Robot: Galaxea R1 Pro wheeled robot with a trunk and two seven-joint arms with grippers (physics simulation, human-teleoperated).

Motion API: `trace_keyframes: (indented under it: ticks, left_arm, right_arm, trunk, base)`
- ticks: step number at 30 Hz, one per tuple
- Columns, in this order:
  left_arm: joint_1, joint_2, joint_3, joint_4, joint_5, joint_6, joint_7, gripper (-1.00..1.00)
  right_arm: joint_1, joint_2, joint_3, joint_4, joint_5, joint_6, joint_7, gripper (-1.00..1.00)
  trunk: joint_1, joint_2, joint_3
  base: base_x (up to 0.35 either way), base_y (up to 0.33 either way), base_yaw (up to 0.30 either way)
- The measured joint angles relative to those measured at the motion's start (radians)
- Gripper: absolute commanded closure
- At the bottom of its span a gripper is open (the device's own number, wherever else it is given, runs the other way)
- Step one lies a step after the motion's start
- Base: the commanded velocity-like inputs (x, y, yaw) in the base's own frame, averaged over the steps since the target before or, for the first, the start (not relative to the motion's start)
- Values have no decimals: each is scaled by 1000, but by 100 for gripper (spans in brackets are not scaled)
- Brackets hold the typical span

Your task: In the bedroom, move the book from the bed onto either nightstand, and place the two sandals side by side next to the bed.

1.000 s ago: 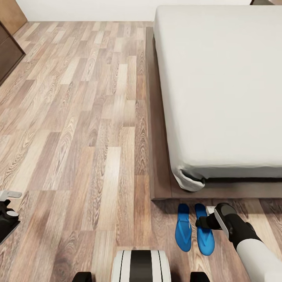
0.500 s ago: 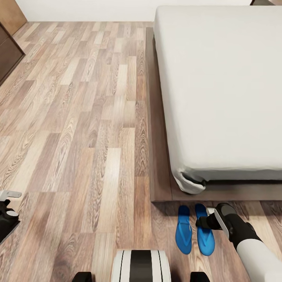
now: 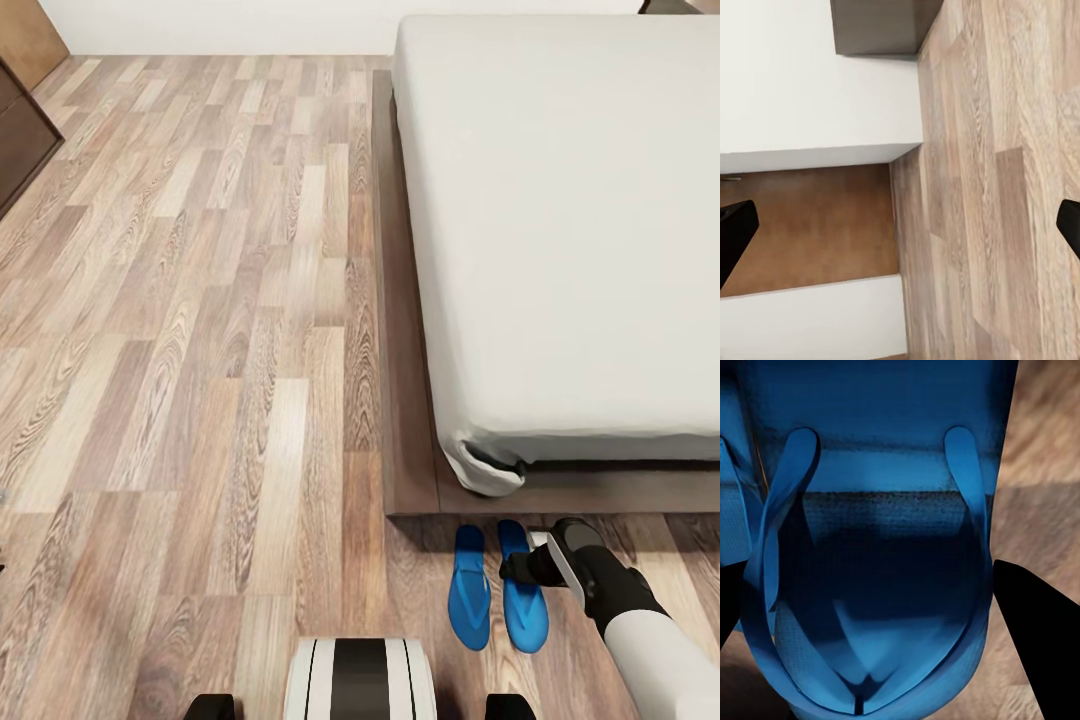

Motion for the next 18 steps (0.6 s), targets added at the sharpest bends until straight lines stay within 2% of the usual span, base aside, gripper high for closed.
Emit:
trace_keyframes:
  ticks: [4, 18]
  left_arm:
    - [1, 11, -1, -1, 1, -2, 1, -100]
    - [2, 14, -4, -3, 1, -4, 1, -100]
  right_arm:
    - [0, 0, 0, 0, 0, 0, 0, 100]
    - [0, 0, 0, 0, 1, 0, 0, 100]
  trunk:
    - [0, 0, 0]
    - [0, 0, 0]
  base:
    - [50, 0, 0]
    - [7, 0, 0]
